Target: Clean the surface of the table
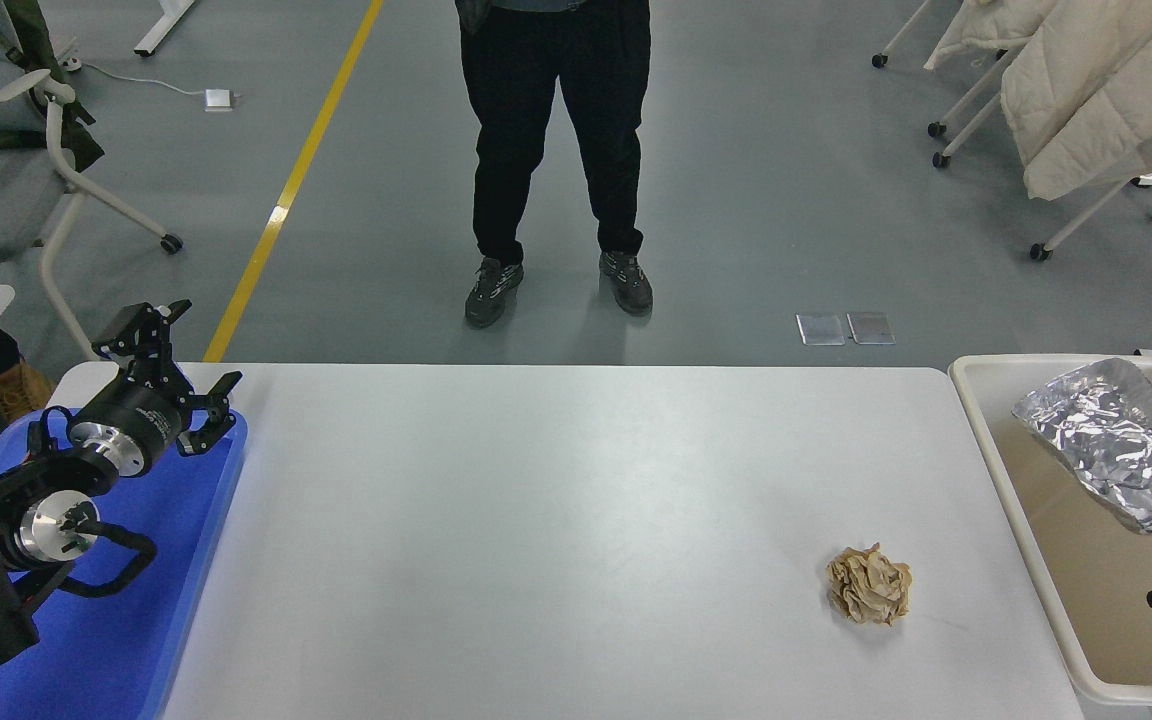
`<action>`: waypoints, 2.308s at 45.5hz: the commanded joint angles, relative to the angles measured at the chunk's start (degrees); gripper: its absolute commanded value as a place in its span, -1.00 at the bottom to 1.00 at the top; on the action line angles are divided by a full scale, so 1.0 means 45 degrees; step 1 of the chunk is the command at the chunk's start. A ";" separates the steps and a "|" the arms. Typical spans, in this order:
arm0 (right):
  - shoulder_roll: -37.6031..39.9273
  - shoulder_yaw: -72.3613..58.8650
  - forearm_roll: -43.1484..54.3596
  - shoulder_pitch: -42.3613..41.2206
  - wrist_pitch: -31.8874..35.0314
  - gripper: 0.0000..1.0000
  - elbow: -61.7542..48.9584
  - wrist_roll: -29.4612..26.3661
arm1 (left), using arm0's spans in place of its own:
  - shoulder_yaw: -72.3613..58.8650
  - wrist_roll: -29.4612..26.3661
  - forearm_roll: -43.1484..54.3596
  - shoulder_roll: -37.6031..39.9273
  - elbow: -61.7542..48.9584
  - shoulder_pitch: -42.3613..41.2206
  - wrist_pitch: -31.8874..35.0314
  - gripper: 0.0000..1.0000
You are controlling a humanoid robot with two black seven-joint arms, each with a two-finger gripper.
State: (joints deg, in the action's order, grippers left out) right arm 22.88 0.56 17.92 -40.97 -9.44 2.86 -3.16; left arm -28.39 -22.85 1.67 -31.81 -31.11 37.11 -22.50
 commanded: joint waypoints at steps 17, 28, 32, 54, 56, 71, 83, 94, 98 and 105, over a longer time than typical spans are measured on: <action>0.0970 0.0403 -0.0076 -0.0798 -0.0189 1.00 0.0690 0.0116 | 0.0000 0.0000 0.0000 0.0000 0.0000 -0.0003 0.0000 1.00; 0.3939 0.3603 -0.0057 -0.1034 -0.0150 1.00 0.7017 0.0194 | 0.0000 0.0000 0.0000 0.0000 0.0000 -0.0004 0.0000 1.00; 0.3979 0.5067 -0.0057 -0.0741 -0.0130 1.00 0.8014 0.0194 | 0.0000 0.0000 0.0000 0.0000 0.0000 0.0016 0.0000 1.00; 0.0602 1.2198 -0.0037 0.2384 0.0690 1.00 1.0790 0.0563 | 0.0000 0.0000 0.0000 0.0000 0.0000 -0.0004 0.0000 1.00; 0.0172 1.2453 -0.0018 0.2579 0.0749 1.00 1.0790 0.0954 | 0.0000 0.0000 0.0000 0.0000 0.0000 0.0016 0.0000 1.00; -0.2797 1.5148 0.0178 0.3517 0.0827 1.00 1.0672 0.3396 | 0.0000 0.0000 0.0000 0.0000 0.0000 -0.0004 0.0000 1.00; -0.3989 1.5579 0.0178 0.3498 0.0925 1.00 1.0204 0.4197 | 0.0000 0.0000 0.0000 0.0000 0.0000 -0.0004 0.0000 1.00; -0.4615 1.5403 0.0178 0.2952 0.1315 1.00 0.9325 0.4842 | 0.0000 0.0000 0.0000 0.0000 0.0000 0.0016 0.0000 1.00; -0.4673 1.5306 0.0178 0.2756 0.1335 1.00 0.9266 0.4842 | 0.0000 0.0000 0.0000 0.0000 0.0000 -0.0004 0.0000 1.00; -0.4673 1.5228 0.0178 0.2386 0.1335 1.00 0.8876 0.4862 | 0.0000 0.0000 0.0000 0.0000 0.0000 -0.0003 0.0000 1.00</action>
State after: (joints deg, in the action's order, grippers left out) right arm 3.04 69.45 18.70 -28.03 -3.80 45.39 17.77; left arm -28.39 -22.85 1.68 -31.82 -31.11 37.12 -22.50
